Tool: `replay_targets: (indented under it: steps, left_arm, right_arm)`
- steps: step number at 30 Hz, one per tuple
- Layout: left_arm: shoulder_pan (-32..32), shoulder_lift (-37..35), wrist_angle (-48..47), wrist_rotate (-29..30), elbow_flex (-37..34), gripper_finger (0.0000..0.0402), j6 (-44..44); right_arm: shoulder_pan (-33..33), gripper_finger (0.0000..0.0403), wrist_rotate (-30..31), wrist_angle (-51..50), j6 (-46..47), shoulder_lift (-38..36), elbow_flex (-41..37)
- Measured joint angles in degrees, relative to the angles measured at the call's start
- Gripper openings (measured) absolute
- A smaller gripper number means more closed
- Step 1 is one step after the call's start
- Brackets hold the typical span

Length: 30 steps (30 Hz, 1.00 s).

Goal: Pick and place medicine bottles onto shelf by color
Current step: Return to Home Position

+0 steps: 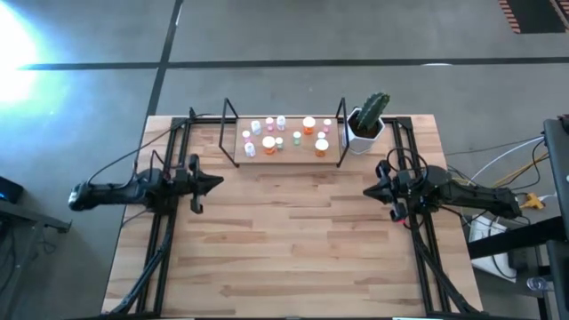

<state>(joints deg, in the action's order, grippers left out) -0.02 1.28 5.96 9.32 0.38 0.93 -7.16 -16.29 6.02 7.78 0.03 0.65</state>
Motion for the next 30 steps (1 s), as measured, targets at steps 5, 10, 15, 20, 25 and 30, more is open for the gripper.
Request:
replay_targets:
  steps: [5,10,15,20,25,30]
  left_arm:
    - [6.7,0.0,-0.8,-6.4,0.0,0.0000,0.3]
    - [6.8,0.0,-1.9,-6.7,0.0,0.0000,-1.0]
    - [6.8,0.1,-4.4,-6.7,-0.1,0.0000,-1.1]
    - [6.8,0.1,-4.4,-6.7,-0.1,0.0000,-1.6]
    - [6.8,0.0,-4.4,-6.7,-0.1,0.0000,-2.9]
    - [6.8,0.0,-4.4,-6.7,-0.1,0.0000,-3.3]
  right_arm:
    - [0.0,0.0008,-0.7,0.0,0.4,0.1,0.0]
    - [0.0,0.0008,-0.7,-0.1,-1.7,0.1,0.0]
    - [0.0,0.0008,0.5,-1.6,-0.4,0.5,0.0]
    - [0.0,0.0008,16.9,-3.8,4.1,1.9,0.0]
    - [0.0,0.0008,22.3,-3.8,-0.3,4.3,0.0]
    - [0.0,0.0008,22.2,-4.2,-1.1,6.0,0.0]
